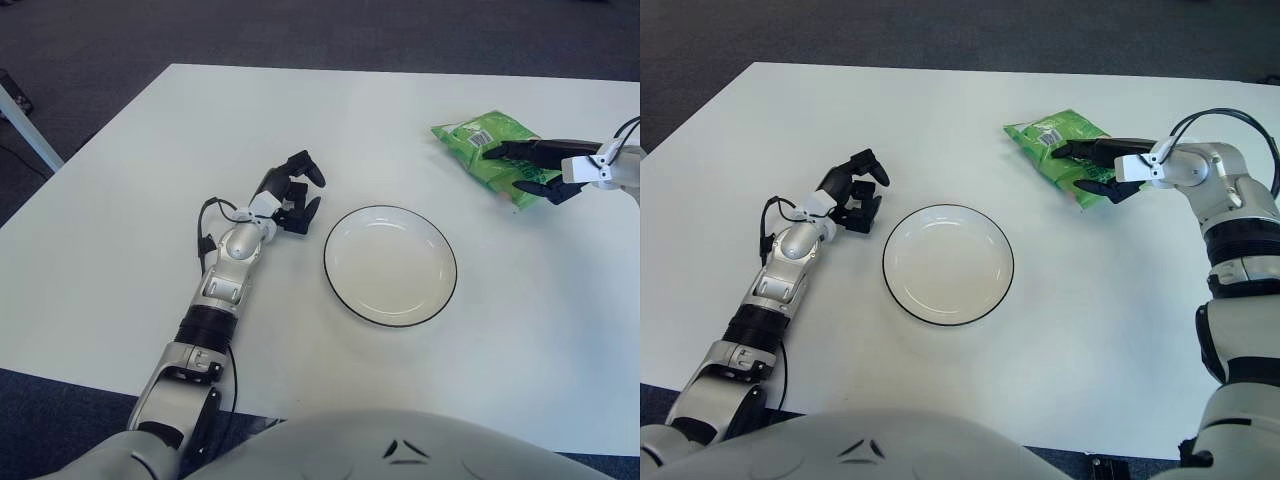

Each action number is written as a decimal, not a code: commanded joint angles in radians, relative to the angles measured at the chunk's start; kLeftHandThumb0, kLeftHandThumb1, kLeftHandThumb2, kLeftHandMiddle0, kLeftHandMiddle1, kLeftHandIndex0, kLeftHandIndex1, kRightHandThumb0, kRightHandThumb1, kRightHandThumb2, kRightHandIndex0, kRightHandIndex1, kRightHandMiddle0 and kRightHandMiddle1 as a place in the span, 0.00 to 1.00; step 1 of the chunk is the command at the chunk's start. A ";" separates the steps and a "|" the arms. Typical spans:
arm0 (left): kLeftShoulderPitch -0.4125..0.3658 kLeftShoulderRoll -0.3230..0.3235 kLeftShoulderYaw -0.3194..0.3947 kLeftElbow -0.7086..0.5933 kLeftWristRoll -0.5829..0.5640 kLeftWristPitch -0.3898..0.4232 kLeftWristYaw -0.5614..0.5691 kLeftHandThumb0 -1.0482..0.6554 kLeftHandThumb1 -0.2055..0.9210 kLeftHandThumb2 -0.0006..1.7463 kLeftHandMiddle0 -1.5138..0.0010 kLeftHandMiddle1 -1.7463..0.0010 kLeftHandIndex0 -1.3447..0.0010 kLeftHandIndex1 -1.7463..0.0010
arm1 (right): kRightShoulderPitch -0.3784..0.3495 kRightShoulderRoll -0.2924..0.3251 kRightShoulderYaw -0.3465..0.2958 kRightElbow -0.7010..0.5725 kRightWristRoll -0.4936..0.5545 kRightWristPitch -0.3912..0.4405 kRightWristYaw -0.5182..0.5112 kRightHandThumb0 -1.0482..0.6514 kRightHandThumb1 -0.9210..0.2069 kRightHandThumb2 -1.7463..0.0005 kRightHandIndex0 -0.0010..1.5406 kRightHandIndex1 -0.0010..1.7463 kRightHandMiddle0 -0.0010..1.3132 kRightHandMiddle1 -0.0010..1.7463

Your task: Put the snack into the plate.

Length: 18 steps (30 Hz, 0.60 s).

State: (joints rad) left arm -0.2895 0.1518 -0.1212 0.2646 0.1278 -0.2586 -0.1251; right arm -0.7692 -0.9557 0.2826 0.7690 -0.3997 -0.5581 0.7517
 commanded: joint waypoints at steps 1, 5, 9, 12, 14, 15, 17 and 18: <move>0.073 -0.003 -0.008 0.031 0.013 0.010 0.006 0.34 0.50 0.73 0.16 0.00 0.57 0.00 | 0.054 -0.033 -0.012 -0.044 0.051 0.039 0.114 0.05 0.00 0.42 0.00 0.00 0.00 0.22; 0.072 -0.002 -0.009 0.034 0.012 0.011 0.003 0.34 0.50 0.72 0.16 0.00 0.57 0.00 | 0.120 -0.082 -0.052 -0.181 0.139 0.103 0.218 0.04 0.00 0.41 0.00 0.00 0.00 0.18; 0.068 -0.004 -0.008 0.040 0.012 0.007 0.006 0.34 0.50 0.72 0.17 0.00 0.57 0.00 | 0.207 -0.171 -0.116 -0.434 0.267 0.255 0.361 0.03 0.00 0.40 0.00 0.00 0.00 0.16; 0.062 -0.007 -0.008 0.048 0.018 -0.003 0.018 0.34 0.50 0.72 0.16 0.00 0.57 0.00 | 0.260 -0.270 -0.182 -0.655 0.405 0.388 0.499 0.03 0.00 0.40 0.02 0.01 0.00 0.14; 0.061 -0.008 -0.009 0.046 0.020 -0.001 0.020 0.34 0.50 0.72 0.16 0.00 0.57 0.00 | 0.257 -0.242 -0.155 -0.605 0.403 0.353 0.525 0.03 0.00 0.40 0.02 0.01 0.00 0.13; 0.060 -0.008 -0.009 0.046 0.020 0.000 0.021 0.34 0.50 0.72 0.17 0.00 0.57 0.00 | 0.259 -0.235 -0.148 -0.592 0.403 0.345 0.534 0.02 0.00 0.40 0.02 0.01 0.00 0.13; 0.060 -0.008 -0.010 0.045 0.020 0.001 0.020 0.34 0.50 0.72 0.17 0.00 0.57 0.00 | 0.275 -0.240 -0.152 -0.595 0.411 0.346 0.552 0.02 0.00 0.40 0.03 0.01 0.00 0.12; 0.060 -0.006 -0.011 0.045 0.023 0.000 0.021 0.34 0.50 0.72 0.17 0.00 0.57 0.00 | 0.282 -0.252 -0.157 -0.602 0.413 0.356 0.566 0.02 0.00 0.39 0.03 0.01 0.00 0.12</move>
State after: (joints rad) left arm -0.2954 0.1518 -0.1225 0.2659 0.1320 -0.2612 -0.1172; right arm -0.5327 -1.1745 0.1369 0.2198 -0.0287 -0.2350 1.2477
